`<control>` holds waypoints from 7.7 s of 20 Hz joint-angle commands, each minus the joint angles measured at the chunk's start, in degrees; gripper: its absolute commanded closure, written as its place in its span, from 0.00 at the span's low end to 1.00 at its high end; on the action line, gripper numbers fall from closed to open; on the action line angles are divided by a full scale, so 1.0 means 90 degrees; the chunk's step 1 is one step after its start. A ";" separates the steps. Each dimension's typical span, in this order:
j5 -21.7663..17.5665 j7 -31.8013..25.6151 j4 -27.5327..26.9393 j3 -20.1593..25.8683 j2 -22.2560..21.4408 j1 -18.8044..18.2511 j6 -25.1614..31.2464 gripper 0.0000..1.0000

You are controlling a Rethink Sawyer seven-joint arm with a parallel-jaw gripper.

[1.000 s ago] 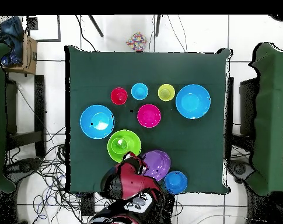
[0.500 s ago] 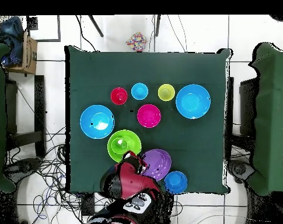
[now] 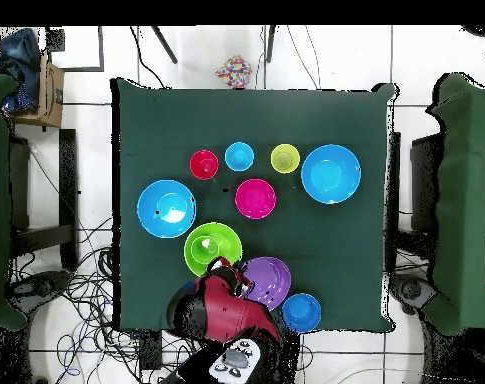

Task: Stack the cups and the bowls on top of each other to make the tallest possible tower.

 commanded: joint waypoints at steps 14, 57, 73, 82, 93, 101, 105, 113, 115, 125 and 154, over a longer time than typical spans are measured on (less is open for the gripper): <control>0.0026 0.0483 -0.2218 -0.0125 -0.1215 0.0236 0.4659 1.00; -0.1301 -0.0727 -0.2608 0.0126 -0.1759 -0.0600 0.6192 1.00; -0.1925 -0.1000 -0.2035 0.0298 -0.1917 -0.0985 0.5622 1.00; -0.2208 -0.1130 -0.2167 0.0589 -0.1803 -0.1393 0.5777 1.00; -0.2503 -0.0875 -0.1830 0.0765 -0.1780 -0.1552 0.5396 1.00; -0.2721 -0.0816 -0.1719 0.0888 -0.1707 -0.1636 0.5284 1.00; -0.2833 -0.0867 -0.1705 0.0957 -0.1609 -0.1691 0.5507 1.00; -0.2905 -0.0631 -0.1599 0.1117 -0.1544 -0.1838 0.5168 1.00; -0.2936 -0.0598 -0.1593 0.1145 -0.1545 -0.1849 0.5143 1.00; -0.3002 -0.0620 -0.1554 0.1209 -0.1628 -0.1923 0.5107 1.00; -0.3267 -0.0978 -0.1283 0.1915 -0.1856 -0.2716 0.4990 1.00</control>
